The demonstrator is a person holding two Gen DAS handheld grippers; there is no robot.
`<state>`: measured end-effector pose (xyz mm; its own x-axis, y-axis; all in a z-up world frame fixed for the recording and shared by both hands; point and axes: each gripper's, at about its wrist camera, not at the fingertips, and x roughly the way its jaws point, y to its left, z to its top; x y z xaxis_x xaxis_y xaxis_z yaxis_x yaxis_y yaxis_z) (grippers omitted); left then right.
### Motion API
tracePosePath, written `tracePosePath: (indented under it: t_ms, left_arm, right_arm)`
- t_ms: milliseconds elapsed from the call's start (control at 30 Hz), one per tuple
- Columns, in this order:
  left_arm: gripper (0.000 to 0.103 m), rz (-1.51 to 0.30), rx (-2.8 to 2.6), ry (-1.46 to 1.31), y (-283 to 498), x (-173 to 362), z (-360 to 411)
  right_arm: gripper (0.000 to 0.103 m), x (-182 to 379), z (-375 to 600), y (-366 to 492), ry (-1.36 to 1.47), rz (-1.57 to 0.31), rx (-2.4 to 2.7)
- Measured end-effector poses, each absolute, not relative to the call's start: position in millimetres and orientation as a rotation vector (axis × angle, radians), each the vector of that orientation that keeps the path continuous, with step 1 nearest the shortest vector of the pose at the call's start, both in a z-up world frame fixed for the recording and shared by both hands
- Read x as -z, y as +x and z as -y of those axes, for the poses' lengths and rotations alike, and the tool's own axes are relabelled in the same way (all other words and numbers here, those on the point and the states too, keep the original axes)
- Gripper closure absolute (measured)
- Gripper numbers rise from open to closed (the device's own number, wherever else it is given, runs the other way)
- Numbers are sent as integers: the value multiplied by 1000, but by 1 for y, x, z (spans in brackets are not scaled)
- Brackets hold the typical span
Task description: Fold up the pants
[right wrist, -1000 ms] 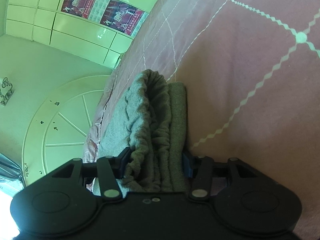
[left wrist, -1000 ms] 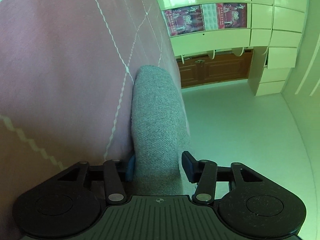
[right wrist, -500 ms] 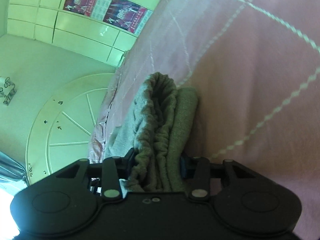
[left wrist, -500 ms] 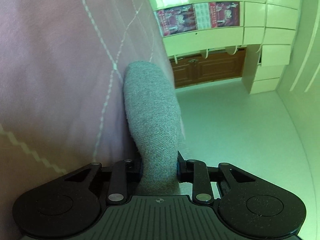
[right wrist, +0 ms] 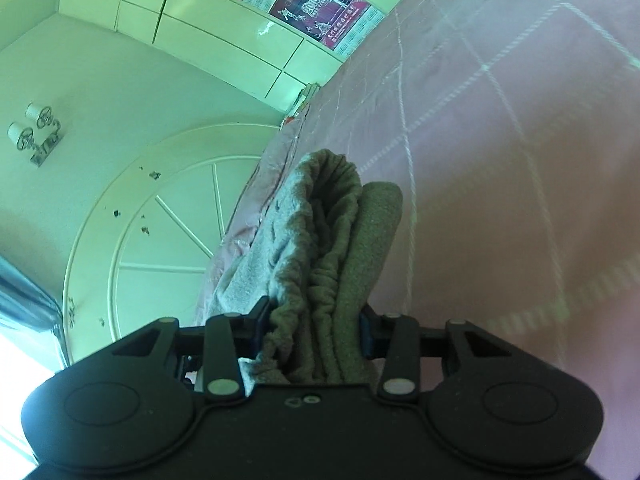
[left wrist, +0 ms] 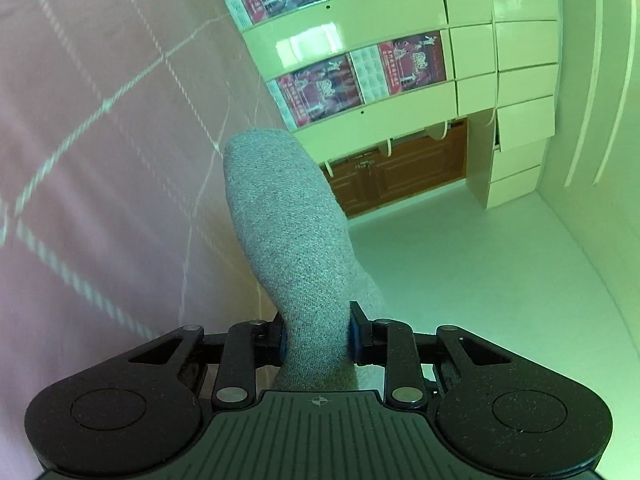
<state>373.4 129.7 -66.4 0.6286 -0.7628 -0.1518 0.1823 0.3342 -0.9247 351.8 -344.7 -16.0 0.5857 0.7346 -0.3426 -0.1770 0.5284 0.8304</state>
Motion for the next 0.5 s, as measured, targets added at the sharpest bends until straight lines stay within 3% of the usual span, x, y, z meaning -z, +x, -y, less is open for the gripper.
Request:
tracePosePath:
  t_ms: [167,267,333,500]
  left_arm:
    - [75,-679,608,-990,435,79,-158]
    - [76,-746,481,-977,462,120,-169]
    - [78,-677,523,-952,459,136,-168]
    - [78,-674,534,-945,459,133,-172]
  right_arm:
    - [69,45,330,415,834,-798,-585]
    - [66,101,328,438,846,-872,-498]
    - [68,129,337,434,959,-786,-552]
    - [65,128,337,423,937,-746,-595]
